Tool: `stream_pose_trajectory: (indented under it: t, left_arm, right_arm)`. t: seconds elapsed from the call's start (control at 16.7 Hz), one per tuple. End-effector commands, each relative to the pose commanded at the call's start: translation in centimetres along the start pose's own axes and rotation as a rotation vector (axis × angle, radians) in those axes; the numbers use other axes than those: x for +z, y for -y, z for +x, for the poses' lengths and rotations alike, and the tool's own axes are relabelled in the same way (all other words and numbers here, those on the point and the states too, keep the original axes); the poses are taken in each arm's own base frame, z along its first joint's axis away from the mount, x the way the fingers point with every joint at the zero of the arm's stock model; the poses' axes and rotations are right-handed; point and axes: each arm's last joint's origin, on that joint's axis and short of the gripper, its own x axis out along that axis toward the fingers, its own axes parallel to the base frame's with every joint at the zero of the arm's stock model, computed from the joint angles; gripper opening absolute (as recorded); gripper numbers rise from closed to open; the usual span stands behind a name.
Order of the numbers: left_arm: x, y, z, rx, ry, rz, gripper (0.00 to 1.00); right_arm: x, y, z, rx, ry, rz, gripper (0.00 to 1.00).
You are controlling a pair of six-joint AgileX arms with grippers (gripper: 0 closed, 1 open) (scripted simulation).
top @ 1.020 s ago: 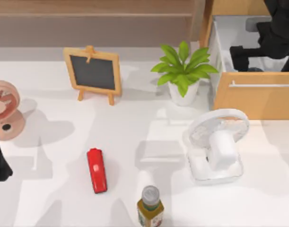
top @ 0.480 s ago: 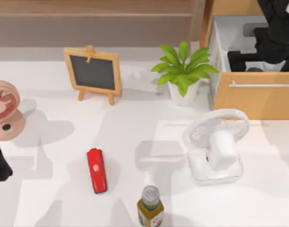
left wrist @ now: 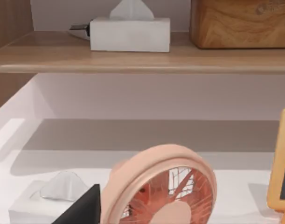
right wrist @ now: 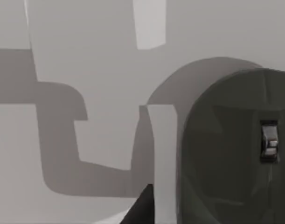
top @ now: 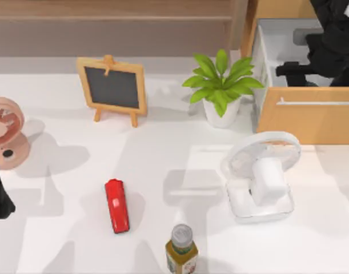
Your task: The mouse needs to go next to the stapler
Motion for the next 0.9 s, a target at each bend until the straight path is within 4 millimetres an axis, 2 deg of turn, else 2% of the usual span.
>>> stream_pose_trajectory:
  t: [0.36,0.9]
  left_arm:
    - [0.00,0.00,0.00,0.000,0.000,0.000,1.00]
    - [0.00,0.00,0.00,0.000,0.000,0.000,1.00]
  right_arm:
    - [0.00,0.00,0.00,0.000,0.000,0.000,0.02]
    - [0.01,0.05,-0.07,0.000,0.001,0.002,0.00]
